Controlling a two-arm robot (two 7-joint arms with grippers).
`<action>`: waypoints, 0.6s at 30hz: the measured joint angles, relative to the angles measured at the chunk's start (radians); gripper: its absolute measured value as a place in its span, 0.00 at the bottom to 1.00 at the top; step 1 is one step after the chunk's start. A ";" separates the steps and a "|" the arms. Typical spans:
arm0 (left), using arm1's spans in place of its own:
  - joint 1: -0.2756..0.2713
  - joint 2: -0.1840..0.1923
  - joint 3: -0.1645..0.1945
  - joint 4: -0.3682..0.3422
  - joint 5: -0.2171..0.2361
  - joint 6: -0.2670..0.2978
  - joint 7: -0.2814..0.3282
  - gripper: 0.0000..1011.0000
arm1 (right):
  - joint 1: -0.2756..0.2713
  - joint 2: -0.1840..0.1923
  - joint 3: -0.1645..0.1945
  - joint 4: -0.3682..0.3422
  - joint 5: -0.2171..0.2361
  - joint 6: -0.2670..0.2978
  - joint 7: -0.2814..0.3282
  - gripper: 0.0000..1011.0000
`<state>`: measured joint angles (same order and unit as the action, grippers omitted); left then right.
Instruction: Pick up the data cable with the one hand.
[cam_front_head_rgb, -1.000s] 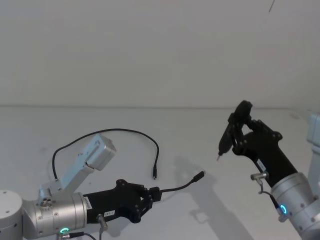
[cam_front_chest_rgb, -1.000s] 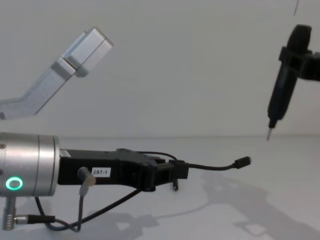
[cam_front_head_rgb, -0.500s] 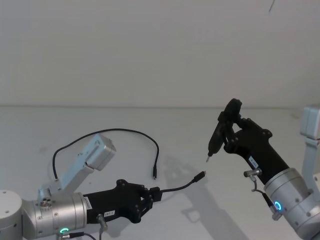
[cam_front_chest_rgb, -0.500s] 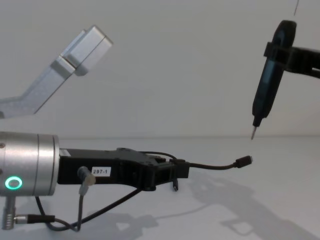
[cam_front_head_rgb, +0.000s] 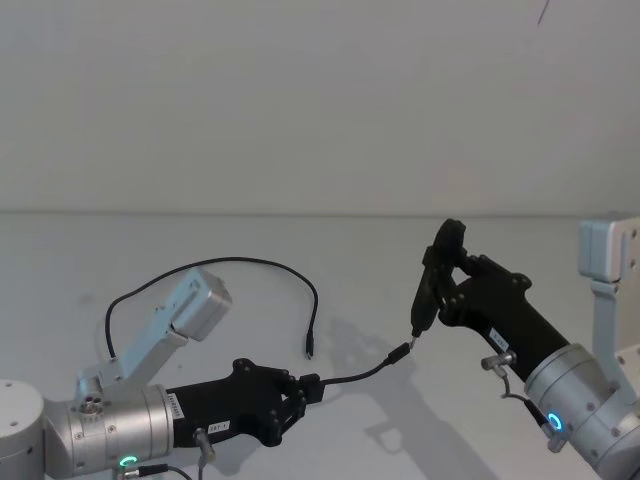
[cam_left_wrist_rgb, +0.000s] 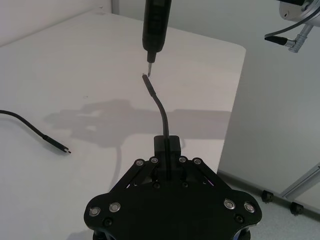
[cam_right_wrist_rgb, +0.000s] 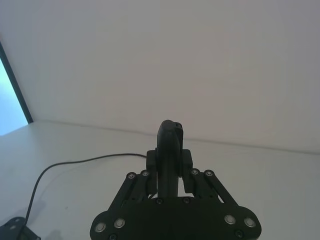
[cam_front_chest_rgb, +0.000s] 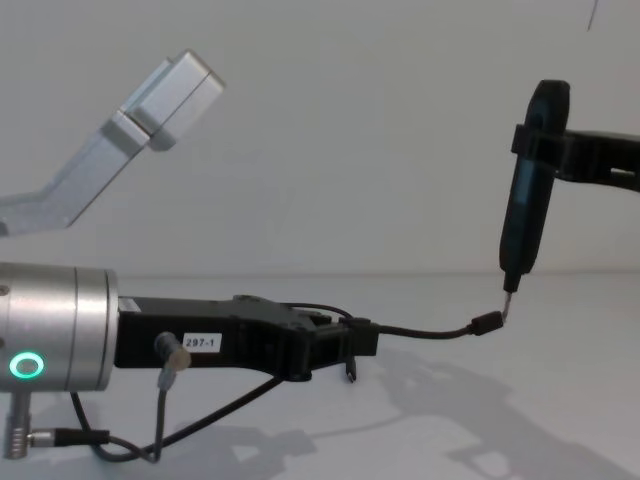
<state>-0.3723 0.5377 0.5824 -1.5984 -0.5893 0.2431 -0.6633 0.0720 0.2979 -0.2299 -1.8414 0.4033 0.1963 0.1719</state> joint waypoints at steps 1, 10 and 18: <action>0.000 0.000 0.000 0.000 0.000 0.000 0.000 0.04 | 0.001 0.001 0.000 0.000 0.000 0.002 0.001 0.28; 0.000 0.000 0.000 0.000 0.000 0.000 0.000 0.04 | 0.006 0.009 -0.004 0.001 0.003 0.019 0.011 0.28; 0.000 0.000 0.000 0.000 0.000 0.000 0.000 0.04 | 0.012 0.012 -0.008 0.009 0.006 0.018 0.016 0.28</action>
<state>-0.3722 0.5379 0.5824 -1.5989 -0.5892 0.2432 -0.6632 0.0839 0.3102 -0.2378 -1.8325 0.4095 0.2138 0.1878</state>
